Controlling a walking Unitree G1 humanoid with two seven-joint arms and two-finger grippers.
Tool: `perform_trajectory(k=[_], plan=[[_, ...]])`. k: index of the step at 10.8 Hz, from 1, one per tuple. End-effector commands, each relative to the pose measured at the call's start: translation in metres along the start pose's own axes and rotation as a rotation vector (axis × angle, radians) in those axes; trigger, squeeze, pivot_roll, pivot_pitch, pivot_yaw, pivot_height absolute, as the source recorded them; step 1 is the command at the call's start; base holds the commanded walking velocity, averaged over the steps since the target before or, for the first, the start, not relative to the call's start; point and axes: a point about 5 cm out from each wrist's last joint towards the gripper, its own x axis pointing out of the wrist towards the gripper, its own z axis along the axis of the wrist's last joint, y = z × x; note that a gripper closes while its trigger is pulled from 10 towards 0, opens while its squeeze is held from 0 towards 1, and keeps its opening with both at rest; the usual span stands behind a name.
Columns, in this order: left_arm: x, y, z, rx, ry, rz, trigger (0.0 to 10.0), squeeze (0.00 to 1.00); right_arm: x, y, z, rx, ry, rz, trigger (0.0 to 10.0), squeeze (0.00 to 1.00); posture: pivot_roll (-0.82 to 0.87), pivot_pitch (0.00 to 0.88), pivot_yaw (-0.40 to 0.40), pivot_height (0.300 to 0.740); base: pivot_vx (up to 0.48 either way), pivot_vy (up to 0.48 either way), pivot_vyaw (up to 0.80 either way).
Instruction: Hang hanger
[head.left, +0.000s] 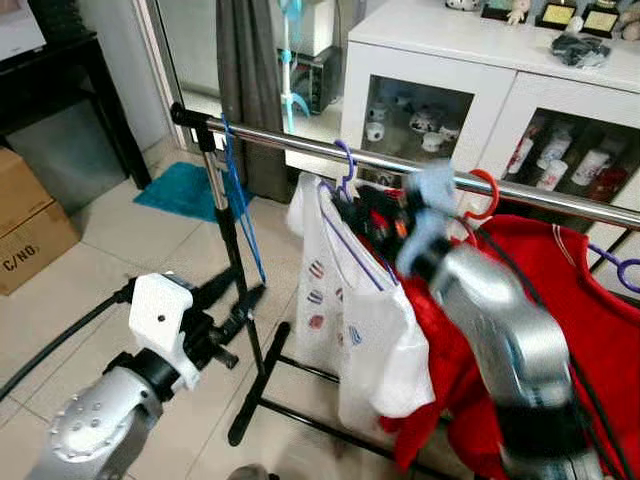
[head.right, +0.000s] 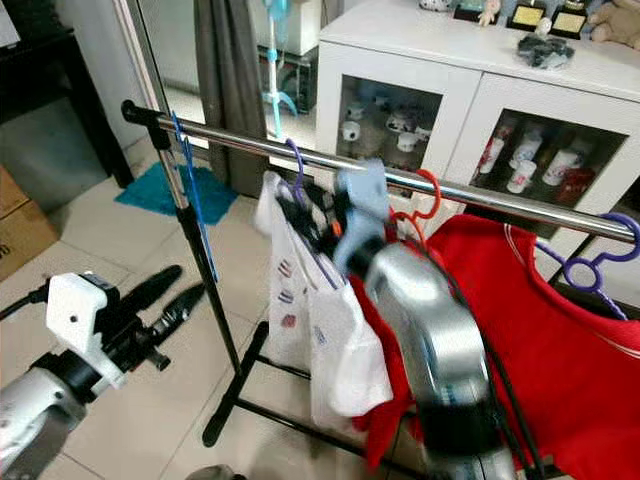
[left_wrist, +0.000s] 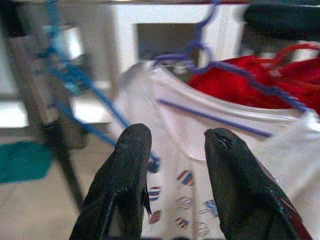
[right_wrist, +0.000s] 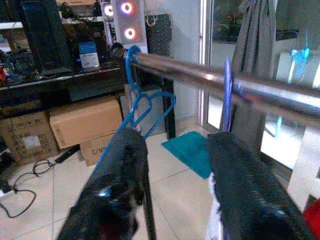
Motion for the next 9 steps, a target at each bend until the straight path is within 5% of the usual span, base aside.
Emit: perform_trajectory(k=[1, 2, 3, 6, 9], plan=[[-0.002, 0.001, -0.002, 0.016, 0.015, 0.058, 10.0, 0.00, -0.007, 0.001, 0.003, -0.001, -0.007, 0.002, 10.0, 1.00, 0.05, 0.000, 0.024, 0.740, 0.000, 0.000, 0.00], [-0.007, 0.000, -0.004, 0.019, 0.019, 0.139, 10.0, 0.00, -0.025, 0.001, -0.004, 0.019, 0.000, -0.039, 10.0, 0.20, 0.05, 0.000, 0.017, 0.740, 0.000, 0.000, 0.00], [-0.013, -0.001, -0.001, 0.039, -0.008, 0.230, 10.0, 0.00, -0.044, 0.000, -0.011, 0.038, -0.003, -0.085, 10.0, 0.00, 0.05, 0.000, 0.013, 0.740, 0.000, 0.000, 0.00], [-0.028, -0.001, -0.013, 0.073, -0.017, 0.418, 10.0, 0.00, -0.091, -0.025, -0.036, -0.042, 0.040, -0.424, 10.0, 0.00, 0.04, 0.000, -0.004, 0.740, 0.000, 0.000, 0.00], [-0.025, -0.008, -0.022, 0.050, -0.005, 0.375, 10.0, 0.00, -0.091, -0.018, -0.031, -0.047, -0.001, -0.457, 10.0, 0.00, 0.02, 0.000, 0.002, 0.740, 0.000, 0.000, 0.00]])
